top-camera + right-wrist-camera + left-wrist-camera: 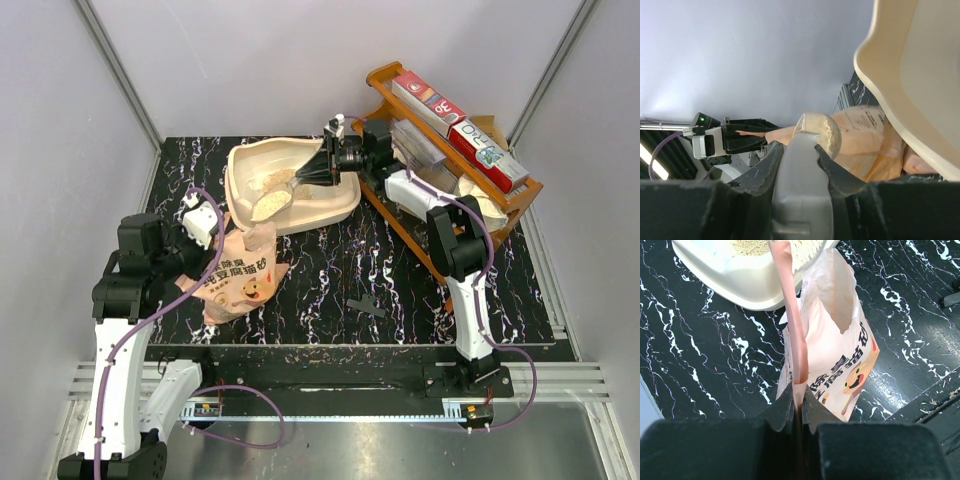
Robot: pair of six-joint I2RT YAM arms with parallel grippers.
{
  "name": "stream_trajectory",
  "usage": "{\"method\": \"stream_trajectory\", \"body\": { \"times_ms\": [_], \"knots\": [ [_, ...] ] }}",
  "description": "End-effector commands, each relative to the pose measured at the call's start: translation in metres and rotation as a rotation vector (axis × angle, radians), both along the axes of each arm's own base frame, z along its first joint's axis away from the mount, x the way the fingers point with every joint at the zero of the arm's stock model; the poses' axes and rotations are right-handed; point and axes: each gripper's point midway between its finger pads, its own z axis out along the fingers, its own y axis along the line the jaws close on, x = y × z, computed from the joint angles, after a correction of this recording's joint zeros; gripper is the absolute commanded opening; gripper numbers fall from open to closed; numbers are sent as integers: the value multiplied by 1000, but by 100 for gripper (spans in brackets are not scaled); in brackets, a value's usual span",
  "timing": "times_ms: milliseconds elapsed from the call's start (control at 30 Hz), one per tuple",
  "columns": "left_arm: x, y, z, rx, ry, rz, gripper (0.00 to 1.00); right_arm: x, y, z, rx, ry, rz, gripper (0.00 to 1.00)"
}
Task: Fill the litter box with clean litter
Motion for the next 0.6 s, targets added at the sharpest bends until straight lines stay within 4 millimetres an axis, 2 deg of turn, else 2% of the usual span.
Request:
{"method": "stream_trajectory", "body": {
  "times_ms": [0,33,133,167,233,300,333,367,400,500,567],
  "knots": [
    [11,3,48,13,-172,5,6,16,-4,61,68,-167,-55,0],
    [10,3,47,15,-169,5,6,19,-3,68,76,-185,-64,0],
    [9,4,47,17,-164,11,6,31,-5,70,71,-185,-101,0],
    [8,4,48,17,-164,11,6,38,-6,62,52,-159,-120,0],
    [7,4,47,17,-160,13,6,55,-9,62,38,-154,-190,0],
    [6,4,47,14,-159,16,6,70,-10,46,-9,-103,-242,0],
    [6,4,46,12,-156,18,6,81,-10,47,-19,-108,-293,0],
    [5,5,45,13,-153,19,6,88,-9,35,-53,-83,-319,0],
    [5,4,45,12,-152,17,6,93,-10,31,-69,-79,-343,0],
    [5,4,45,14,-150,16,6,106,-7,22,-121,-144,-406,5],
    [5,4,44,13,-147,13,6,116,-8,21,-161,-215,-467,3]
  ]
}}
